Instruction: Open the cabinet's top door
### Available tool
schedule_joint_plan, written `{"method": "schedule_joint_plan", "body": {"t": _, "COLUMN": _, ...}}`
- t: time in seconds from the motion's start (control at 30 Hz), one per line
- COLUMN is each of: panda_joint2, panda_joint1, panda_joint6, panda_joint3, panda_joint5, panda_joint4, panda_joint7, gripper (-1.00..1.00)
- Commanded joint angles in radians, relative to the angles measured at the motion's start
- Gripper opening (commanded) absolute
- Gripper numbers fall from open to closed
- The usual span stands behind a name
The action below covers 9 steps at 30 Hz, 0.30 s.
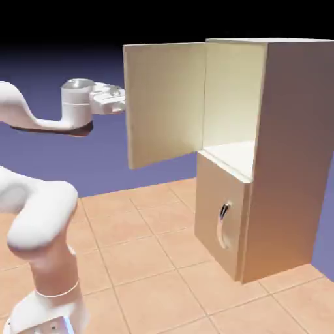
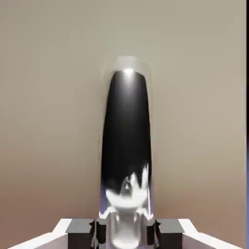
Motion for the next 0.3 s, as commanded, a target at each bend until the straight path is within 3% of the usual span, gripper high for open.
{"method": "schedule_joint_plan", "body": {"t": 0.0, "panda_joint2": -0.001, "panda_joint1": -0.035, "panda_joint6": -0.035, "panda_joint3": 0.025, "panda_joint5": 0.013, "panda_joint4": 0.036, "panda_joint7": -0.005, "gripper": -1.00}}
{"method": "schedule_joint_plan", "body": {"t": 0.2, "panda_joint2": -0.024, "panda_joint1": -0.233, "panda_joint6": -0.211, "panda_joint3": 0.142, "panda_joint5": 0.076, "panda_joint4": 0.240, "panda_joint7": -0.044, "gripper": -1.00}}
{"method": "schedule_joint_plan", "body": {"t": 0.23, "panda_joint2": -0.024, "panda_joint1": -0.233, "panda_joint6": -0.211, "panda_joint3": 0.142, "panda_joint5": 0.076, "panda_joint4": 0.240, "panda_joint7": -0.044, "gripper": 1.00}}
{"method": "schedule_joint_plan", "body": {"t": 0.27, "panda_joint2": -0.024, "panda_joint1": -0.233, "panda_joint6": -0.211, "panda_joint3": 0.142, "panda_joint5": 0.076, "panda_joint4": 0.240, "panda_joint7": -0.044, "gripper": 1.00}}
